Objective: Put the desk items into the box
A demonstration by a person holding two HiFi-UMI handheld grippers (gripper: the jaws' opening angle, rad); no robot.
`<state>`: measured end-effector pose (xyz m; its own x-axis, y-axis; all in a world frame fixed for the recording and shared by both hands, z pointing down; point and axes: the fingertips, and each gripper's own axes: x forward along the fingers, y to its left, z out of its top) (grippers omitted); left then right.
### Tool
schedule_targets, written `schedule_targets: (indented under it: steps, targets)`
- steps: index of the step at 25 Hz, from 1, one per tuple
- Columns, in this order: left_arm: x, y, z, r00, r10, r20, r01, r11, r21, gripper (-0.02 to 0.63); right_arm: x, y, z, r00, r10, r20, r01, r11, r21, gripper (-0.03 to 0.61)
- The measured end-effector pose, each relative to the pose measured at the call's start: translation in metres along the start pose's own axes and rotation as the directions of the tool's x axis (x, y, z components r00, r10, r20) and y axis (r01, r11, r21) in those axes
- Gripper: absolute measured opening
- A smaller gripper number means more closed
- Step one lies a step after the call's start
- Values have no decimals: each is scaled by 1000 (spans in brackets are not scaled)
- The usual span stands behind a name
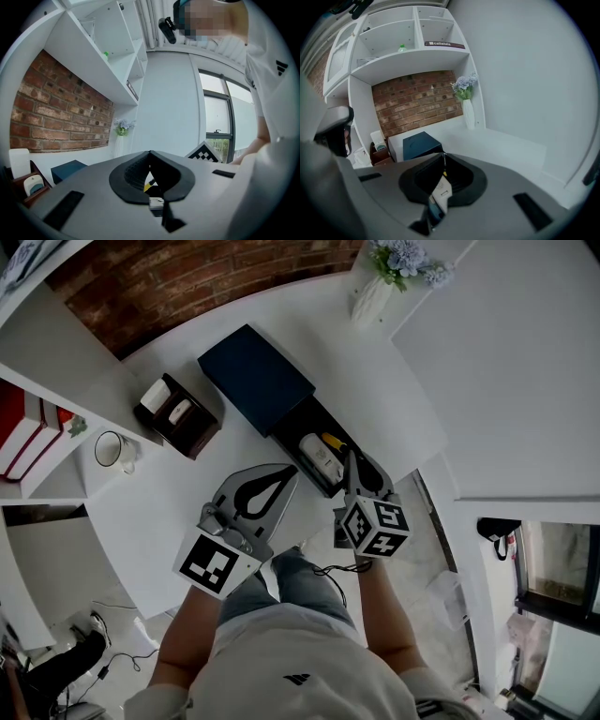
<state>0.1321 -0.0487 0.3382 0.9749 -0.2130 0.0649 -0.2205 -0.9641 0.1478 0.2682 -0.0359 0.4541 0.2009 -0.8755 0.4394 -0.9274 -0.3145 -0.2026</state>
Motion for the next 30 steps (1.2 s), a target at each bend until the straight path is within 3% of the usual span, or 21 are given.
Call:
schedule_targets:
  steps: [15,30]
  targets:
    - [1,8,0,1000,6,1,-6,1000,-10,11,8,1,-7,1000,9,-21,-9,1000,-4,25]
    - [1,9,0,1000,10,-1,-10,1000,-9,11,14,-10,-49,988,-22,-154,18,999,-32,26]
